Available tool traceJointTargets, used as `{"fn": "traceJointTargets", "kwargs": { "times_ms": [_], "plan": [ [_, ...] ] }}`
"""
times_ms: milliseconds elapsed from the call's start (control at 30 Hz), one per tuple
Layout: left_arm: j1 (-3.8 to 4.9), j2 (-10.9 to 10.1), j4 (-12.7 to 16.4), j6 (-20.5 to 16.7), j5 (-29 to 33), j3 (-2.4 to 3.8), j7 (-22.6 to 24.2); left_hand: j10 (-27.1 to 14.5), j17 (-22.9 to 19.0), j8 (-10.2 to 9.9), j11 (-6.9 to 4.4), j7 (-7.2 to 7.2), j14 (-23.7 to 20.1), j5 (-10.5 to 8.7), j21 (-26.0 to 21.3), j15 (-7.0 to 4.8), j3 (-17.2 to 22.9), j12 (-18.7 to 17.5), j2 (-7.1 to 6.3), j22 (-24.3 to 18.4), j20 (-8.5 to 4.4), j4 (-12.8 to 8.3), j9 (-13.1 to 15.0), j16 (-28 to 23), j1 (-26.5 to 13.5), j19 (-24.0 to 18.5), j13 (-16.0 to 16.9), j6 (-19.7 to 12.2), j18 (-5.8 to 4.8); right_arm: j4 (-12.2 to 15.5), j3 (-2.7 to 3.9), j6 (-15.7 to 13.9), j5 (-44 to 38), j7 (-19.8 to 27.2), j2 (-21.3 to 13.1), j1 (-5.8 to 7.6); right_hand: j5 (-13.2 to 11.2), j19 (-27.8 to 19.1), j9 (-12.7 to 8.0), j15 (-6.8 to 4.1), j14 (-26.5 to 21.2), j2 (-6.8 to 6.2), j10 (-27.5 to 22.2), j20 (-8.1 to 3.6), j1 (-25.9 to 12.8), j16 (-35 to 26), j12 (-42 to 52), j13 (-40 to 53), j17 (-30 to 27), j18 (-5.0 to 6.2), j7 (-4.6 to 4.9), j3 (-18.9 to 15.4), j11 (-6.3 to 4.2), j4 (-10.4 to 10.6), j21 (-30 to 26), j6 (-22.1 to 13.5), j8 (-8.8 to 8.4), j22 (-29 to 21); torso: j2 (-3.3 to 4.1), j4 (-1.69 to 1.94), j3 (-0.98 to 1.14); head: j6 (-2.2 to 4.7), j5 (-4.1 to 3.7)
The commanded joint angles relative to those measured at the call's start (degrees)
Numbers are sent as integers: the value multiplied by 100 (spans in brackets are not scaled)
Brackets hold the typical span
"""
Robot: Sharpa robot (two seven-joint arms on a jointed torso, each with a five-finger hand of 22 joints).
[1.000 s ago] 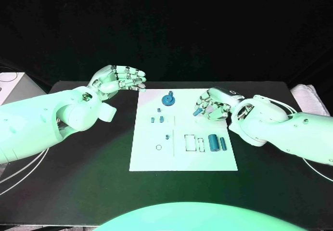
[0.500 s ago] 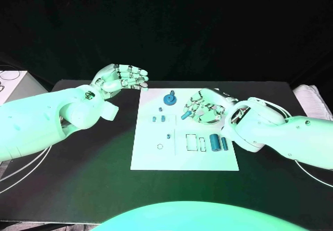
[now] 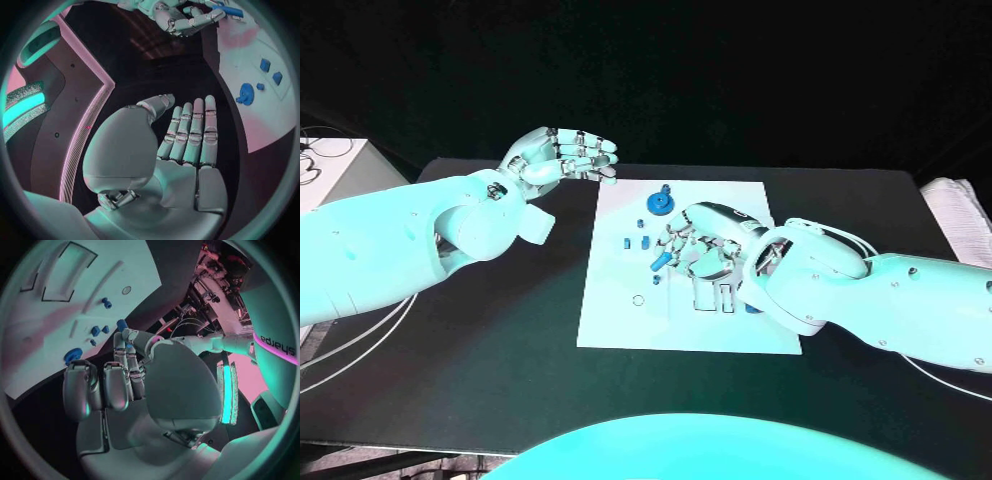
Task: Assemble the parts on the task board
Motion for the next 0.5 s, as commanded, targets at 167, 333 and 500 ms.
{"fn": "traceJointTargets", "kwargs": {
  "times_ms": [167,333,500],
  "plan": [
    [1,27,7,103,11,3,32,-39,7,28,-20,201,40,5,-26,2,-16,-9,18,-7,18,-8,-6,-17,-27,37,8,-48,48,-72,-47,234,-644,-39,230,-141,19,467,294,-35,214,5,26,-48,-40,16,-2,7,-4,-34,24,25,-81,-3,19,30,92,680,10,0,3,-33,51],
    [1,42,6,107,11,3,31,-39,7,28,-20,201,40,5,-26,2,-16,-9,18,-7,18,-8,-6,-17,-27,37,8,-48,48,-163,-65,267,-874,-87,364,-232,19,467,294,-35,214,5,26,-48,-40,16,-2,7,-4,-34,24,25,-81,-3,19,30,92,680,14,8,9,-36,86],
    [1,46,6,109,11,3,28,-39,7,28,-20,201,40,5,-26,2,-16,-9,18,-7,18,-8,-6,-17,-27,37,8,-48,48,-234,-78,298,-1046,-131,470,-301,17,465,301,-34,212,3,26,-48,-44,12,-9,10,-11,-31,24,28,-81,-10,4,26,94,669,14,5,7,-36,112]
  ]
}}
